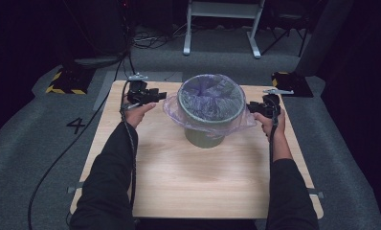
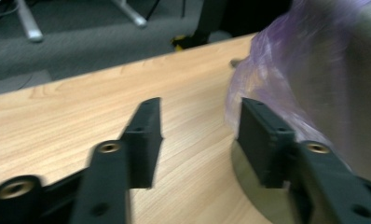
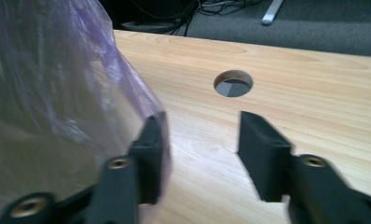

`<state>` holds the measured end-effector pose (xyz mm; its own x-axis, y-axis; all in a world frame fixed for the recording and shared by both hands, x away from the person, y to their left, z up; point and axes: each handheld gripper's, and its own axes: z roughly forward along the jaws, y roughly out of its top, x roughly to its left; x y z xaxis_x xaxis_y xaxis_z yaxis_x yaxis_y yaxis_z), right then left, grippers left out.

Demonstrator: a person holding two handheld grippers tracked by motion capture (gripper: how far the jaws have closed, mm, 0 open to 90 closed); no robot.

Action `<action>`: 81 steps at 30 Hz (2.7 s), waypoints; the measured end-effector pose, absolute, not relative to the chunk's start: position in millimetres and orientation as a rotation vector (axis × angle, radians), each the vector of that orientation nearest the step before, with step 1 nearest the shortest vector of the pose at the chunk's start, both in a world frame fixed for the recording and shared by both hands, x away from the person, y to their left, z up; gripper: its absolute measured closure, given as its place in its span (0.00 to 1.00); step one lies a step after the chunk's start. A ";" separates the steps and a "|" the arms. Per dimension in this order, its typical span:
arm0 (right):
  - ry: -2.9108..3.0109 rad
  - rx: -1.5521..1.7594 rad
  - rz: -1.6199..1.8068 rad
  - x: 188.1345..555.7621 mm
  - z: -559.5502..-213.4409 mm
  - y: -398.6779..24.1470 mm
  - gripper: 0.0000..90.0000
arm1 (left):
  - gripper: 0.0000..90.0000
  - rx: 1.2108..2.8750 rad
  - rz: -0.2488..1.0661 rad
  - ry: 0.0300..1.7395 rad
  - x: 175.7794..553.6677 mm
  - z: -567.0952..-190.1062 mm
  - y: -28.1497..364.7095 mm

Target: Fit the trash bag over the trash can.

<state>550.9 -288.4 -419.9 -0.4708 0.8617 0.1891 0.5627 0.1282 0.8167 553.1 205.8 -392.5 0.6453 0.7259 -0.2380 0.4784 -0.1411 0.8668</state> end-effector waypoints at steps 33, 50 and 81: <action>2.176 0.870 1.305 467.7 -354.2 -294.2 0.26 | 0.97 2.129 0.353 0.429 489.5 -389.6 130.5; 2.283 0.766 1.247 449.4 -405.2 -259.5 1.00 | 1.00 2.150 0.321 0.457 483.7 -421.9 125.9; 2.366 1.010 1.088 471.6 -465.2 -262.2 0.99 | 0.21 2.092 0.263 0.673 459.1 -458.5 148.3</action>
<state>471.6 -262.2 -465.2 -0.6861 0.7273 -0.0158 0.4612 0.4517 0.7637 459.1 148.3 -458.5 0.8297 0.5546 -0.0640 0.3643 -0.4510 0.8148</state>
